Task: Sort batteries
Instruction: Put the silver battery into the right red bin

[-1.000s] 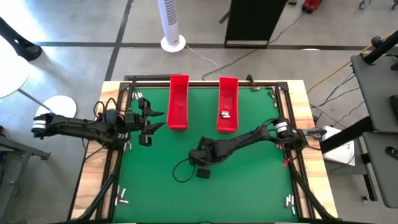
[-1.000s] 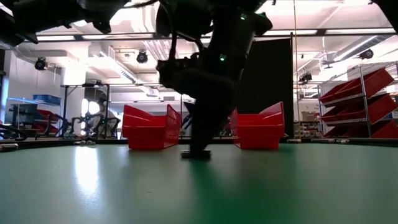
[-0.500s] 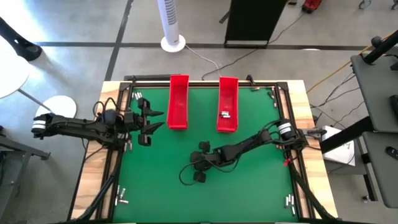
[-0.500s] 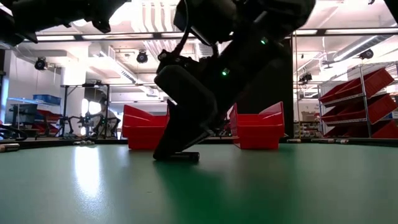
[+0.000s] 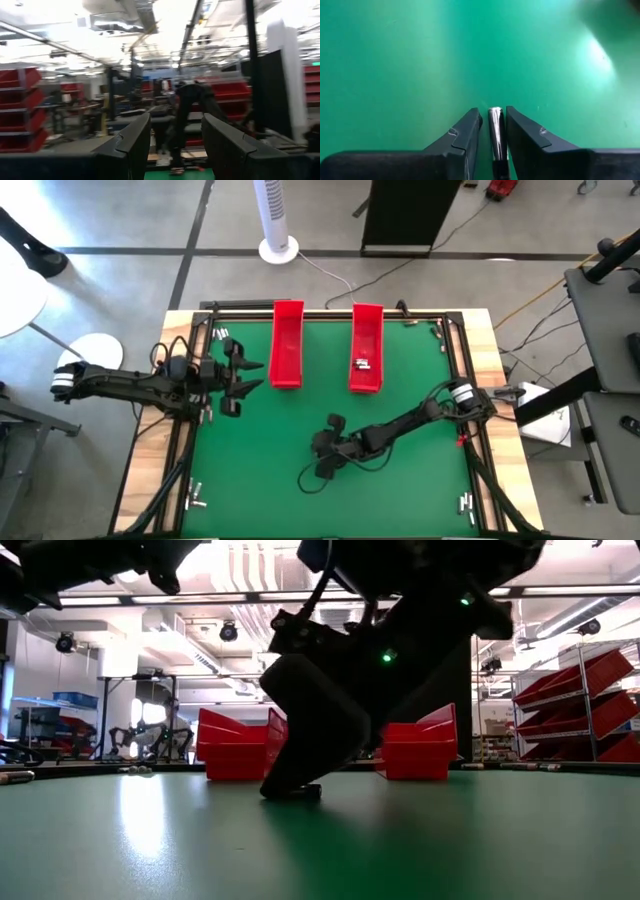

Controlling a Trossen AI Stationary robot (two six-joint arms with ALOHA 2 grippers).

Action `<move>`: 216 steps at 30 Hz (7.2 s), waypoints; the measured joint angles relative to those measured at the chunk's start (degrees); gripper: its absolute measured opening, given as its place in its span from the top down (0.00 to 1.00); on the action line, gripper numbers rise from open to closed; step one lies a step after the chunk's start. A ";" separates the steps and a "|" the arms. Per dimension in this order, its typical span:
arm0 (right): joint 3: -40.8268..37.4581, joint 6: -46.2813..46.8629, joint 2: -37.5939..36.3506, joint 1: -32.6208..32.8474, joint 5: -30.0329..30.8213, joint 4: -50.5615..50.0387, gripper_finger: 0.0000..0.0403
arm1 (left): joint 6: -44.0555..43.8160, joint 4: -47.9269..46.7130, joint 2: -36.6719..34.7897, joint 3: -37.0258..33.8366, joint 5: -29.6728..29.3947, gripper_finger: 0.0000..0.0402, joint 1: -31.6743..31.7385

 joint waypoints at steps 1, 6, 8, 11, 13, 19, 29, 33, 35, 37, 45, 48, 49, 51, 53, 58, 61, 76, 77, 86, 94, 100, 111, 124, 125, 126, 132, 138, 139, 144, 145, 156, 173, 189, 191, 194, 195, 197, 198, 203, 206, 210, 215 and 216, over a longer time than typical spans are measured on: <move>-0.65 0.76 -0.12 0.41 0.95 0.85 0.78 | -0.20 0.00 0.00 0.00 1.18 0.61 0.00; -5.96 4.19 -1.31 2.44 4.26 8.24 0.79 | -1.74 0.19 0.12 0.00 3.08 0.61 -0.19; -8.87 4.22 -1.73 2.95 5.04 14.10 0.80 | -2.04 0.23 0.38 0.00 3.08 0.61 -0.51; -13.09 2.73 -1.69 3.13 5.33 23.62 0.82 | -2.04 0.32 0.91 0.00 3.14 0.61 -1.12; -15.26 1.57 -1.69 2.96 5.03 28.27 0.82 | -2.12 1.05 1.40 0.00 3.14 0.61 -1.50; -16.74 -0.09 -1.66 2.80 5.64 30.43 0.80 | -3.17 1.88 2.07 0.00 3.16 0.61 -2.10; -16.50 1.69 0.43 2.03 7.21 31.12 0.80 | -3.30 1.92 3.18 0.00 2.54 0.61 -2.08; -16.51 0.57 0.89 1.94 7.45 31.62 0.87 | -3.13 1.86 3.92 0.00 2.15 0.61 -2.05; -16.64 0.29 0.89 1.64 7.10 31.83 0.89 | -2.98 1.92 4.18 0.00 2.02 0.61 -2.05; -16.65 0.24 0.89 1.36 6.76 31.92 0.91 | -2.98 2.14 4.47 0.00 2.01 0.61 -2.05; -16.72 -0.01 -0.16 0.98 5.87 31.51 0.91 | -2.96 2.34 4.52 0.00 1.98 0.61 -2.05; -16.76 -0.99 -1.87 0.88 5.25 30.57 0.91 | -2.97 2.32 4.52 0.00 1.98 0.61 -2.05; -16.76 -1.80 -2.78 0.88 5.25 30.49 0.91 | -2.96 2.32 4.52 0.00 1.96 0.61 -2.05; -16.77 -3.71 -4.76 0.87 5.32 30.22 0.91 | -2.97 2.29 4.52 0.00 1.96 0.61 -2.05; -16.93 -5.44 -6.95 0.67 5.25 28.61 0.91 | -2.96 2.27 4.52 0.00 1.96 0.61 -2.05; -17.44 -7.74 -15.18 -0.64 5.81 16.69 0.92 | -2.97 2.12 4.52 0.00 1.96 0.61 -2.05; -17.55 -7.76 -21.34 -2.16 6.25 8.92 0.92 | -2.96 1.99 4.52 0.00 1.96 0.61 -2.05; -17.68 -17.05 -48.53 -17.52 5.71 -22.81 0.92 | -2.96 1.81 4.52 0.00 1.94 0.61 -2.05; -17.65 -18.63 -49.40 -19.28 4.70 -23.68 0.92 | -2.96 1.79 4.52 0.00 1.92 0.61 -2.05; -12.47 -31.37 -46.17 -34.89 -5.85 -32.08 0.92 | -1.78 1.15 4.49 0.00 -1.39 0.61 -2.05; -3.45 -39.43 -36.15 -42.46 -13.43 -35.60 0.92 | 0.23 0.92 4.49 0.00 -4.14 0.61 -2.03; -0.66 -43.19 -28.26 -46.29 -17.80 -36.46 0.92 | 2.72 1.44 4.41 0.00 -4.14 0.61 -2.03; 0.88 -49.22 -21.13 -50.81 -20.91 -37.08 0.92 | 5.68 4.11 2.89 0.00 -4.19 0.61 -2.03; 0.70 -55.13 -19.45 -51.87 -25.37 -35.63 0.92 | 7.14 3.91 2.57 0.00 -8.11 0.61 -2.01; 0.68 -55.07 -19.41 -52.01 -25.39 -35.63 0.92 | 7.14 3.91 2.57 0.00 -8.11 0.61 -2.01; 0.65 -55.12 -19.40 -52.16 -25.44 -35.65 0.92 | 7.14 3.93 2.57 0.00 -8.09 0.61 -2.02; 0.37 -58.16 -19.33 -52.24 -24.94 -35.63 0.89 | 6.95 3.91 2.66 0.00 -8.09 0.61 -2.05; -0.39 -57.08 -19.14 -52.24 -24.28 -35.65 0.87 | 6.61 3.91 2.68 0.00 -8.09 0.61 -2.05; -0.61 -57.08 -19.14 -52.24 -24.28 -35.52 0.87 | 6.59 3.93 2.68 0.00 -8.09 0.61 -2.05; -1.32 -55.16 -19.22 -52.24 -24.46 -35.12 0.88 | 6.57 3.96 2.68 0.00 -8.09 0.61 -2.05; -1.35 -55.05 -19.23 -52.24 -24.47 -35.10 0.88 | 6.57 3.98 2.68 0.00 -8.09 0.61 -2.05; -1.66 -54.75 -19.25 -52.32 -24.32 -33.22 0.83 | 6.54 3.98 2.68 0.00 -8.09 0.61 -2.05; 1.44 -55.13 -22.63 -52.29 -23.17 -36.00 0.72 | 6.72 3.71 2.68 0.00 -8.55 0.61 -2.05; 2.52 -49.81 -35.06 -50.13 -17.21 -38.22 0.79 | 7.41 0.76 2.79 0.00 -8.70 0.61 -1.68; 2.52 -48.56 -37.42 -48.50 -17.22 -38.38 0.78 | 7.44 0.48 2.90 0.00 -8.70 0.61 -1.47; 2.50 -45.93 -41.00 -45.43 -17.24 -38.37 0.76 | 7.42 -0.25 3.18 0.00 -8.70 0.61 -1.20; 2.49 -45.14 -42.11 -44.21 -17.22 -38.30 0.76 | 7.42 -0.49 3.24 0.00 -8.69 0.61 -1.10; 1.96 -43.17 -44.18 -41.45 -17.26 -37.87 0.76 | 7.42 -0.53 3.27 0.00 -8.70 0.61 -0.88; 1.47 -42.48 -44.93 -39.81 -17.22 -37.38 0.76 | 7.42 -0.49 3.25 0.00 -8.70 0.61 -0.87; -4.31 -40.48 -48.04 -30.07 -16.75 -28.77 0.79 | 7.42 -0.52 3.27 0.00 -8.70 0.61 -0.85; -7.47 -40.87 -49.36 -23.64 -12.46 -22.94 0.81 | 7.42 -0.49 3.25 0.00 -8.70 0.61 -0.85; -9.31 -39.22 -50.26 -15.90 -2.80 -21.64 0.80 | 7.46 -0.43 3.43 0.00 -8.68 0.61 -0.85; -9.81 -32.46 -50.15 -9.98 3.69 -22.85 0.76 | 7.62 -0.26 3.49 0.00 -8.68 0.61 -0.59; -9.81 -31.31 -50.15 -9.23 3.67 -22.82 0.75 | 7.62 -0.26 3.49 0.00 -8.68 0.61 -0.59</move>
